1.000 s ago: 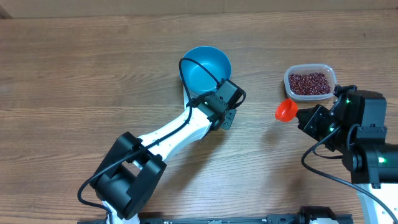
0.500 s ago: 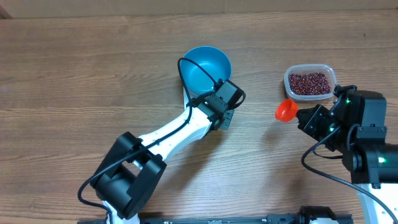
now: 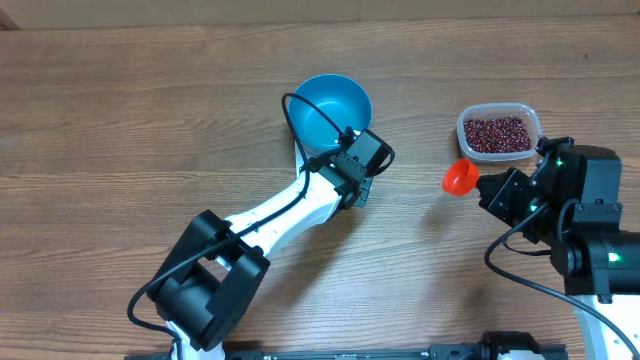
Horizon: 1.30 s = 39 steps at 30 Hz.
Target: Scoop item into bowl and weigh 150g on scale
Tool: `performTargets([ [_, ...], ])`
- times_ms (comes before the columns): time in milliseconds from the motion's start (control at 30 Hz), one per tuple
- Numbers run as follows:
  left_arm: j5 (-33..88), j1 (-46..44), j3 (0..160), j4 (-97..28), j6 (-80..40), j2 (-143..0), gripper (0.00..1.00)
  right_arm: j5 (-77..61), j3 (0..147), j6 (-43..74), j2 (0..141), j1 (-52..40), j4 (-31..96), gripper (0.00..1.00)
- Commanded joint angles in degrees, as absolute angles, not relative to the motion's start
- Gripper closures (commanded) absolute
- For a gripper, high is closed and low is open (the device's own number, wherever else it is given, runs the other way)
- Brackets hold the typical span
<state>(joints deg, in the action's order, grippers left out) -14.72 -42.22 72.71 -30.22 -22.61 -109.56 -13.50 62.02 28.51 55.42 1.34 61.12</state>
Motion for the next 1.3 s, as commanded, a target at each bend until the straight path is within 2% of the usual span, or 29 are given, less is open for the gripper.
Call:
performTargets([
  [0, -16.6, -42.0, 73.9, -30.2, -24.5, -110.8, 0.96, -13.1, 63.5, 28.6, 55.4, 1.1, 60.8, 0.96],
  [1267, -18.6, -42.0, 73.6, -27.1, -24.4, -112.4, 0.96, -13.1, 63.5, 28.6, 55.4, 1.1, 60.8, 0.96],
])
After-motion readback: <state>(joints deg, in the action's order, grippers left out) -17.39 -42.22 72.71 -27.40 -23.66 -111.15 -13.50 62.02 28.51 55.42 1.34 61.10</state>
